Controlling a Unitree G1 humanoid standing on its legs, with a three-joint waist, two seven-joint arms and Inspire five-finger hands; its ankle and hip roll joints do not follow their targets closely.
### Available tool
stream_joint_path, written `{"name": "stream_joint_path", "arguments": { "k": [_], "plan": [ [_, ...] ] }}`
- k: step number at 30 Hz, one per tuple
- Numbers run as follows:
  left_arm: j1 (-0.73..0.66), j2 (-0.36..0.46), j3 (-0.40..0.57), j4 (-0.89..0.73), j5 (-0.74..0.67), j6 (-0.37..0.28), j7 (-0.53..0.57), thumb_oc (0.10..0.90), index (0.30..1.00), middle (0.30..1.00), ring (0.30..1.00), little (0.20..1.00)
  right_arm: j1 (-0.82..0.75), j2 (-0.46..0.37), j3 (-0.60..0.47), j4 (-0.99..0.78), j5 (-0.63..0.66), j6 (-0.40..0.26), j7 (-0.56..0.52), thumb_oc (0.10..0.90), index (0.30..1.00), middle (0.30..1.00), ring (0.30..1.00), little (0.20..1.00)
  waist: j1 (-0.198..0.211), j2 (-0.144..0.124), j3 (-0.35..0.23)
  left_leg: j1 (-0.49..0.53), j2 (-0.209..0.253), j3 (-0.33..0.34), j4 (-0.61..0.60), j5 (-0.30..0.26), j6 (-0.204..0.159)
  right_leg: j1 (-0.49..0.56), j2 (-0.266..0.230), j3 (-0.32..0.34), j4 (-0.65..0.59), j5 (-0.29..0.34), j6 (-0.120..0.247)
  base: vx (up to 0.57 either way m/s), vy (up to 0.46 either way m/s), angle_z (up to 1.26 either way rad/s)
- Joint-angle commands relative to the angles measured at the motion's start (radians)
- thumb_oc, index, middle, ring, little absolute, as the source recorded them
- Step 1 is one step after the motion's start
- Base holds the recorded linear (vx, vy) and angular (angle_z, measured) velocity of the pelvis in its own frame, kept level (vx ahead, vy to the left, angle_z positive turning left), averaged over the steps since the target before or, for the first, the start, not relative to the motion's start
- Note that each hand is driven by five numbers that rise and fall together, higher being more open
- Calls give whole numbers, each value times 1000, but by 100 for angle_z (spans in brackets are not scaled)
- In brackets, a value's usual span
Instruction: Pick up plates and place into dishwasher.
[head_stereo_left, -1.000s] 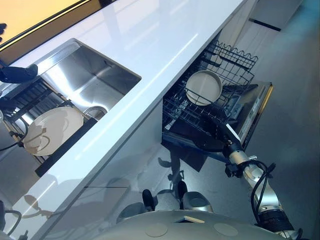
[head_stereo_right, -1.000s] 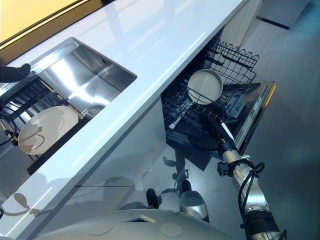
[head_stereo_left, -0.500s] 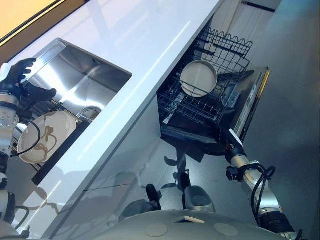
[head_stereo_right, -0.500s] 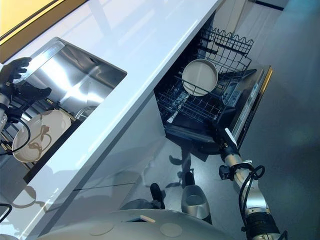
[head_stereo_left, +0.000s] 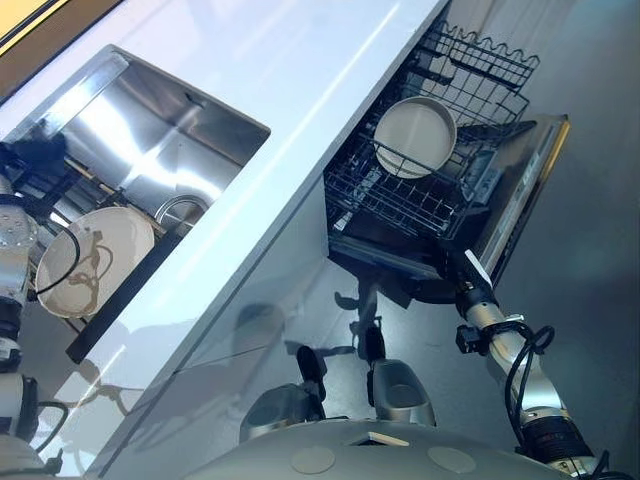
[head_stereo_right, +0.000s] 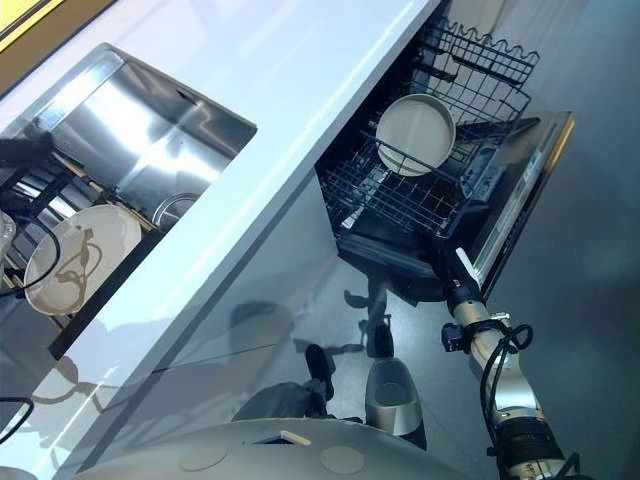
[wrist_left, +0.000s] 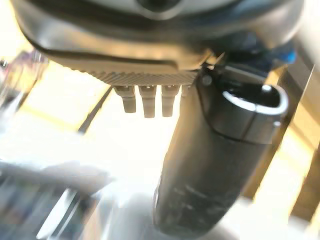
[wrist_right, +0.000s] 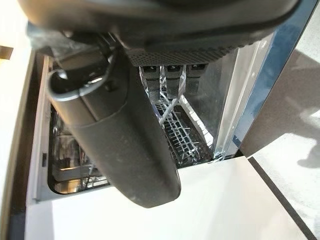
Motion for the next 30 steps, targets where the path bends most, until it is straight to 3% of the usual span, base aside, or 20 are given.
{"name": "stream_joint_path", "arguments": {
  "k": [1, 8, 16, 30],
  "plan": [
    [-6, 60, 144, -79, 85, -85, 150, 800, 900, 900, 900, 900, -36, 41, 12, -66, -31, -130, -16, 800, 900, 900, 900, 900, 13, 18, -82, -5, -81, -18, 85, -114, 53, -113, -17, -1, 114, -32, 45, -55, 25, 19],
    [34, 58, 128, -62, 37, -38, -31, 800, 900, 900, 900, 900, -24, 26, 24, -88, -32, -126, -15, 800, 900, 900, 900, 900, 9, 21, -85, 11, -79, -22, 69, -110, 51, -113, -11, -9, 126, -39, 48, -62, 0, 10],
    [38, 78, 62, -31, 51, -29, -267, 800, 900, 900, 900, 900, -33, 11, 10, -93, -26, -131, -5, 800, 900, 900, 900, 900, 10, 21, -78, 23, -72, -26, 53, -101, 53, -111, -1, -16, 130, -39, 56, -72, -25, 7],
    [-7, 53, -51, -24, 28, 30, -434, 800, 900, 900, 900, 900, -49, -21, -1, -95, -10, -119, -4, 800, 900, 900, 900, 900, 2, 15, -61, 33, -70, -34, 41, -96, 61, -125, 7, -18, 147, -16, 59, -10, -7, 1]
  ]
}}
